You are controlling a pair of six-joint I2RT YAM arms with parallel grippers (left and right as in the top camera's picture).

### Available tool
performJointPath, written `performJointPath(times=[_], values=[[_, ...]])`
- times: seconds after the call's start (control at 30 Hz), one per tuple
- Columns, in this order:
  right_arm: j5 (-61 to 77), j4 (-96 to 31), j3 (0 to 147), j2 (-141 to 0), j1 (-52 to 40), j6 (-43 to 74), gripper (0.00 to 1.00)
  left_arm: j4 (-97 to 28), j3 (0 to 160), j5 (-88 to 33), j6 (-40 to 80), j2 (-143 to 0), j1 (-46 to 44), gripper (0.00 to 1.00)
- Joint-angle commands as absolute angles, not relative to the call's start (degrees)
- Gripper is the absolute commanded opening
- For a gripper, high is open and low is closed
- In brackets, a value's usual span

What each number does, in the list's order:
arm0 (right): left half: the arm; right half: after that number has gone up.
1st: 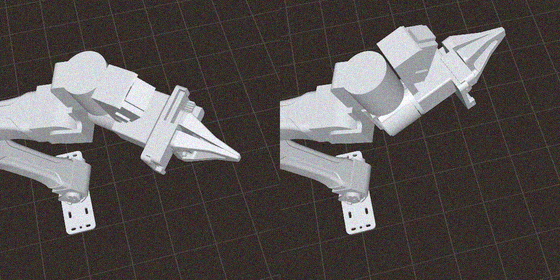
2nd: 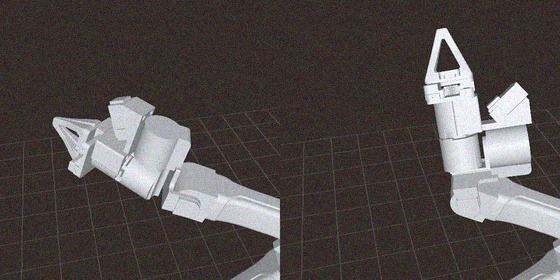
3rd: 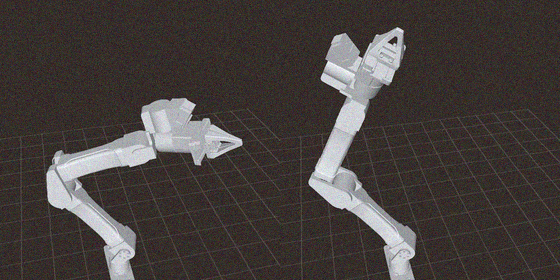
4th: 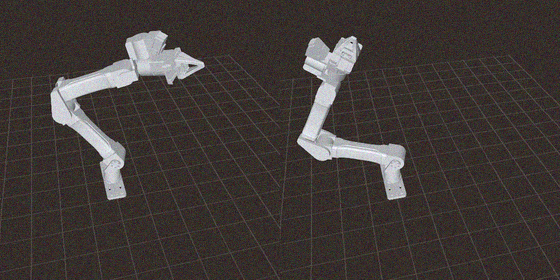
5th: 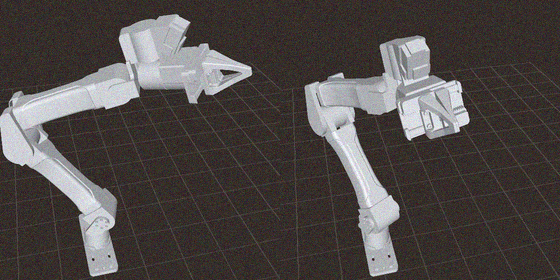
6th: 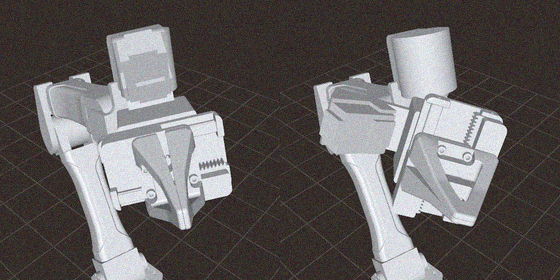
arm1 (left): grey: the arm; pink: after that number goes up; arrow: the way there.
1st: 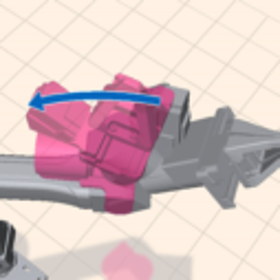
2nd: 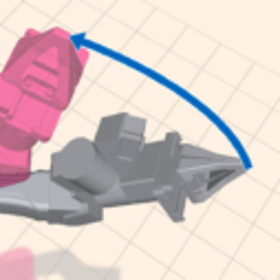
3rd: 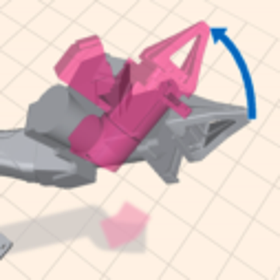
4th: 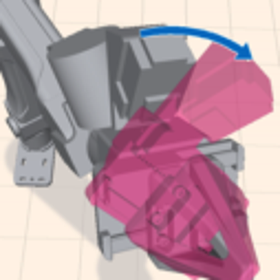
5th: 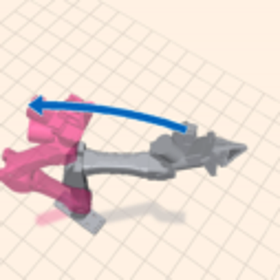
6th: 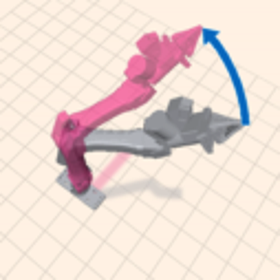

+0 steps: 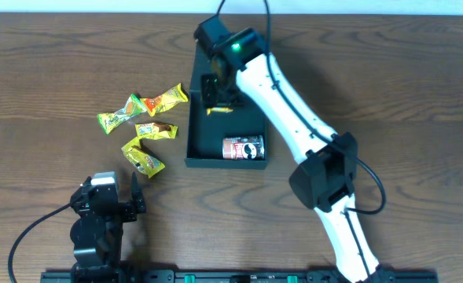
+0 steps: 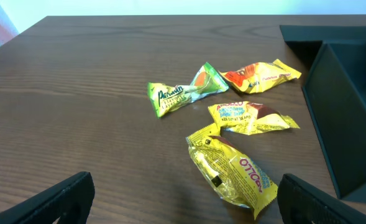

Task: Pack container
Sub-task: 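Carry the packet into the box and lower it beside the can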

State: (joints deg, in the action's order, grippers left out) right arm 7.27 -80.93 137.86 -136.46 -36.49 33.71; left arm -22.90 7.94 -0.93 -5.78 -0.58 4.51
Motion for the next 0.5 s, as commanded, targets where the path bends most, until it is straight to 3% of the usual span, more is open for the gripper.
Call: performJointPath(times=[0.0, 0.47], values=[[6.44, -80.99, 134.43, -136.88, -38.50, 35.66, 0.31, -23.14, 6.81, -0.93, -4.95, -0.25, 4.89, 0.95], [6.31, -79.11, 127.70, -136.90, -43.20, 42.26, 0.27, -23.14, 6.81, -0.93, -4.93, -0.25, 4.89, 0.95]])
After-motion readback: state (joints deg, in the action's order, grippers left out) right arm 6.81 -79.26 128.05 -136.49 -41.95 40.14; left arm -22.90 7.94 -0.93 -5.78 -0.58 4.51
